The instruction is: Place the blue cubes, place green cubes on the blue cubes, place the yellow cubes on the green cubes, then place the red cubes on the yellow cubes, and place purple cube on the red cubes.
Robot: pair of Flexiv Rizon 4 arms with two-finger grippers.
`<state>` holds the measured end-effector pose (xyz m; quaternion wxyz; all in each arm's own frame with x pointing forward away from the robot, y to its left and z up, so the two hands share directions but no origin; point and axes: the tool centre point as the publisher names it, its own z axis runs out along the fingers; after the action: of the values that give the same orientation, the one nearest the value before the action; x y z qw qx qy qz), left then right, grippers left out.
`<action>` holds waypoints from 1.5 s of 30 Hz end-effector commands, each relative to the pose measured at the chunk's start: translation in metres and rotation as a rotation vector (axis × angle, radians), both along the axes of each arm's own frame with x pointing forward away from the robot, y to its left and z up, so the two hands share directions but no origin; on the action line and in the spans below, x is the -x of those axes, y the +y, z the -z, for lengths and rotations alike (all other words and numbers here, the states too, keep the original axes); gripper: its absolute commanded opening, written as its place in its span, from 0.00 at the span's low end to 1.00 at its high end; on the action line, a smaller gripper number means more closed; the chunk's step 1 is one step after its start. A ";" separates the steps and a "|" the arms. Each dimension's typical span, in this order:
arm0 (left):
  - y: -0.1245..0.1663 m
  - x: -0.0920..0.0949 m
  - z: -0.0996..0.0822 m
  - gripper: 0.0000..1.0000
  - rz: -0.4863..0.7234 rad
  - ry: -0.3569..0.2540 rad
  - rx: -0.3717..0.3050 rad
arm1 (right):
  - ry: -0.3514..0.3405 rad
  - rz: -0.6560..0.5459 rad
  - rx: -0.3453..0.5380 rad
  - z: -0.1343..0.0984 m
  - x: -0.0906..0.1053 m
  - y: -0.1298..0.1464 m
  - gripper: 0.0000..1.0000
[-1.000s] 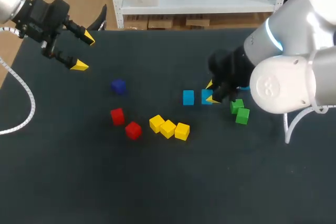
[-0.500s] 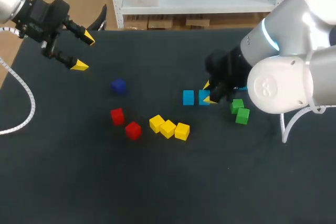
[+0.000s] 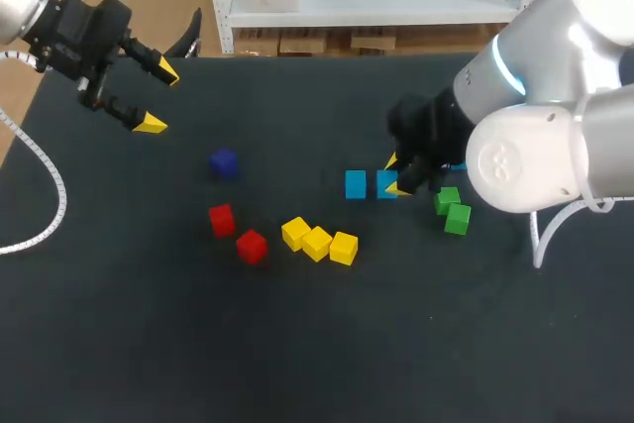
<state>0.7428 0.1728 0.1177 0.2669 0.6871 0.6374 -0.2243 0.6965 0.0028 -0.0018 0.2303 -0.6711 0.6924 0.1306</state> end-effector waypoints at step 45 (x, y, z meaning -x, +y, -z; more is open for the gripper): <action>0.001 -0.001 0.001 1.00 0.003 -0.002 0.002 | 0.014 -0.011 0.002 0.006 -0.009 0.002 0.13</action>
<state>0.7428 0.1728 0.1177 0.2668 0.6871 0.6374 -0.2243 0.7038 0.0055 -0.0075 0.2244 -0.6737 0.6915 0.1329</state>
